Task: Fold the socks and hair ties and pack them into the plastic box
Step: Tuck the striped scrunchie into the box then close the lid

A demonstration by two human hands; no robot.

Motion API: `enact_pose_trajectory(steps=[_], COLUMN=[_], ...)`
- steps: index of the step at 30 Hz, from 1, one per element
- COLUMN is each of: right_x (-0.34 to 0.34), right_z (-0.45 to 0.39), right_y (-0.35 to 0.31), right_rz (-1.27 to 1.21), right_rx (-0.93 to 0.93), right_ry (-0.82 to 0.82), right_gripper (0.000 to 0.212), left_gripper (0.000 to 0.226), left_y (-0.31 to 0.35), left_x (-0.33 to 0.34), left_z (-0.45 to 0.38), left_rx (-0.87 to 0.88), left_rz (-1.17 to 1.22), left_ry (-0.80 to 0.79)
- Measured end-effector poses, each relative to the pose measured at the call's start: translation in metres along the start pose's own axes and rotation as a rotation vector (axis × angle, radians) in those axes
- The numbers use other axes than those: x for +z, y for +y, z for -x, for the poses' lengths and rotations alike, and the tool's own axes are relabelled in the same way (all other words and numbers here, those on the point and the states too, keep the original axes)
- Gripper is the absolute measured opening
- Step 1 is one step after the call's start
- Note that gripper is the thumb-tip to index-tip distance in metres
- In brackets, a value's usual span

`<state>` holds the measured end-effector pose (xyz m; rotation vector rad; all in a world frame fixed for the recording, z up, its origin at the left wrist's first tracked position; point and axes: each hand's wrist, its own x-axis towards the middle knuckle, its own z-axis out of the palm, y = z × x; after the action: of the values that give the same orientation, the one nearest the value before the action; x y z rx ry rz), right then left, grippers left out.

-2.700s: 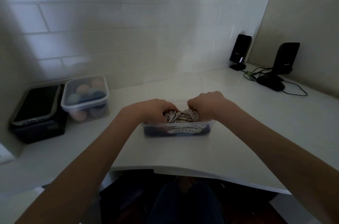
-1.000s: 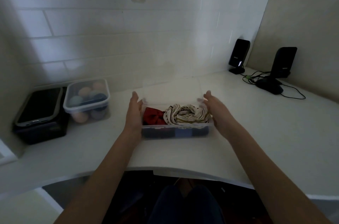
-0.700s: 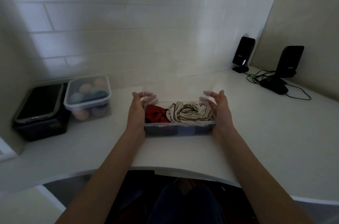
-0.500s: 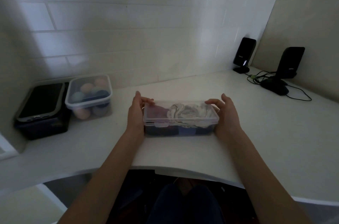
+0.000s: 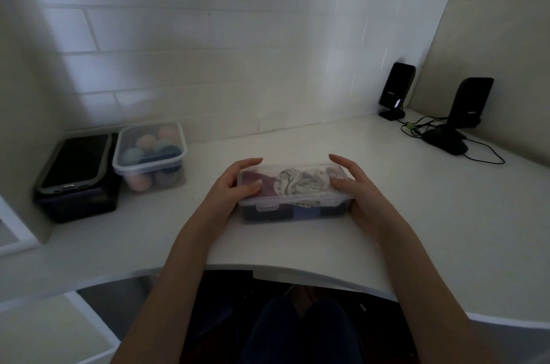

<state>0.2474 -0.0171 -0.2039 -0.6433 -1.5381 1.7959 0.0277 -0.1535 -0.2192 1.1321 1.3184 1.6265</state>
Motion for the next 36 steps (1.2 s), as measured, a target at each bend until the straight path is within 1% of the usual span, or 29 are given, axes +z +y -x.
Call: enact_pose_trajectory(steps=[3, 6, 7, 9, 10, 12, 13, 14, 15, 17, 18, 20, 22, 25, 27, 28, 30, 31, 33, 35, 36], right_x=[-0.002, -0.002, -0.002, 0.0, 0.002, 0.005, 0.006, 0.007, 0.007, 0.006, 0.005, 0.003, 0.003, 0.008, 0.015, 0.018, 0.029, 0.035, 0.047, 0.055, 0.058], right_z=[0.001, 0.005, 0.006, 0.011, 0.013, 0.016, 0.017, 0.017, 0.018, 0.017, 0.017, 0.016, 0.016, 0.015, 0.013, 0.012, 0.01, 0.009, 0.005, -0.001, -0.004], right_y=[0.0, 0.003, 0.005, 0.007, 0.007, 0.007, 0.008, 0.009, 0.009, 0.01, 0.011, 0.011, 0.011, 0.015, 0.017, 0.017, 0.018, 0.019, 0.023, 0.026, 0.028], right_rz=[0.014, 0.074, 0.09, 0.192, 0.276, 0.415, 0.444, 0.45, 0.451, 0.499, 0.539, 0.611, 0.645, 0.631, 0.673, 0.757, 0.974, 1.069, 1.19, 1.264, 1.284], right_rx=[0.002, -0.026, -0.062, -0.18, -0.233, -0.262, -0.251, -0.241, -0.237, -0.229, -0.223, -0.213, -0.231, -0.277, -0.289, -0.345, -0.544, -0.622, -0.666, -0.659, -0.659], right_ry=[-0.003, 0.048, 0.077, 0.127, 0.128, 0.059, 0.016, -0.025, -0.058, -0.094, -0.097, -0.075, -0.036, -0.003, 0.042, 0.089, 0.17, 0.186, 0.194, 0.18, 0.175], right_gripper=[0.047, 0.046, 0.043, 0.035, 0.033, 0.041, 0.048, 0.057, 0.065, 0.071, 0.07, 0.063, 0.051, 0.038, 0.031, 0.028, 0.021, 0.021, 0.026, 0.036, 0.04], left_gripper=[0.04, 0.031, 0.026, 0.02, 0.017, 0.012, 0.015, 0.02, 0.028, 0.044, 0.05, 0.056, 0.054, 0.05, 0.042, 0.037, 0.031, 0.03, 0.035, 0.043, 0.045], left_y=[-0.002, -0.001, -0.001, 0.001, 0.003, 0.007, 0.009, 0.009, 0.01, 0.011, 0.01, 0.009, 0.009, 0.009, 0.008, 0.009, 0.01, 0.01, 0.009, 0.009, 0.008], left_x=[-0.001, 0.003, 0.005, 0.01, 0.013, 0.019, 0.019, 0.018, 0.017, 0.013, 0.01, 0.007, 0.008, 0.011, 0.014, 0.017, 0.022, 0.024, 0.028, 0.037, 0.043], left_z=[0.001, 0.004, 0.005, 0.007, 0.009, 0.015, 0.019, 0.024, 0.027, 0.031, 0.031, 0.03, 0.029, 0.032, 0.035, 0.037, 0.04, 0.04, 0.035, 0.028, 0.025], left_rx=[0.013, 0.04, 0.053, 0.101, 0.129, 0.215, 0.269, 0.304, 0.304, 0.264, 0.261, 0.293, 0.317, 0.366, 0.405, 0.408, 0.449, 0.508, 0.601, 0.573, 0.522], left_rz=[0.015, 0.005, -0.035, -0.214, -0.321, -0.475, -0.516, -0.54, -0.556, -0.592, -0.606, -0.625, -0.655, -0.731, -0.84, -0.898, -1.049, -1.171, -1.433, -1.619, -1.72], left_ry=[0.002, 0.029, 0.047, 0.123, 0.183, 0.296, 0.296, 0.246, 0.17, 0.05, 0.031, 0.042, 0.075, 0.145, 0.215, 0.255, 0.317, 0.337, 0.335, 0.348, 0.363])
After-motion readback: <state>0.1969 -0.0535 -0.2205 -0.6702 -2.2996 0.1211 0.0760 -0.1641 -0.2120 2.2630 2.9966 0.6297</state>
